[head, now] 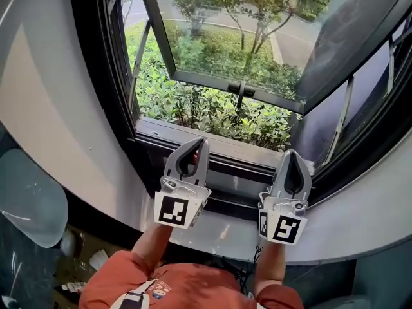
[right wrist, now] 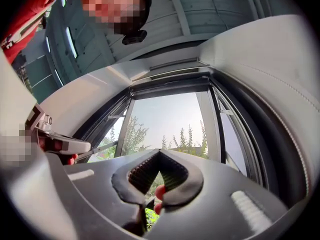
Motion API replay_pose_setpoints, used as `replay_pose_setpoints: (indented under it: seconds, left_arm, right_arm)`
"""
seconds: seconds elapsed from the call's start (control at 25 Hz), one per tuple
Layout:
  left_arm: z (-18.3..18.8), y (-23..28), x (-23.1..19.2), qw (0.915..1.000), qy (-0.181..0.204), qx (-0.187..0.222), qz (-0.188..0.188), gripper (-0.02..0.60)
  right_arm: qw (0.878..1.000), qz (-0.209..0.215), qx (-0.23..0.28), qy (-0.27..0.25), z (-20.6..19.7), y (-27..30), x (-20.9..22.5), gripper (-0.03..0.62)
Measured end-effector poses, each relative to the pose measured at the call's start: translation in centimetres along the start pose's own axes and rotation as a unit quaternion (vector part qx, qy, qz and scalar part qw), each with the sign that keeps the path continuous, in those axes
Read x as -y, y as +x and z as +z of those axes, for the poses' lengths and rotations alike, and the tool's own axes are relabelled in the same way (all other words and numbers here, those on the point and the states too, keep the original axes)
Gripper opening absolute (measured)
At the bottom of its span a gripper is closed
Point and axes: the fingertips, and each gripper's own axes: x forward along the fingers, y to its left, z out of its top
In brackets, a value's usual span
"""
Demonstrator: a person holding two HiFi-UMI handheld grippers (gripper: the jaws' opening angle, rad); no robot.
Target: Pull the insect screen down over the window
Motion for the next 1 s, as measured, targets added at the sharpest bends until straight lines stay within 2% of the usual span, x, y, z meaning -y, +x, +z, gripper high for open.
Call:
replay_pose_setpoints:
  seconds: [0.24, 0.36, 0.6, 1.0]
  left_arm:
    - [3.9, 2.5, -1.2, 0.9984, 0.023, 0.051, 0.002, 0.005]
    - [6.4, 3.7, -1.9, 0.9953, 0.039, 0.089, 0.004, 0.005]
    - [10.9, 6.1, -3.5, 0.9889, 0.061, 0.135, 0.014, 0.005]
    - [18.6, 9.6, -4.0, 0.9795, 0.09, 0.18, 0.004, 0.005]
  right_arm:
    - [0.998, -0.006, 0.054, -0.022, 3.8, 3.0, 1.4, 0.009]
    - [0.996, -0.007, 0.077, -0.037, 5.7, 4.6, 2.1, 0.008]
    - [0.99, -0.01, 0.121, -0.064, 10.0, 7.8, 3.6, 0.009]
    - [0.98, 0.0, 0.166, -0.113, 16.0, 12.5, 4.4, 0.009]
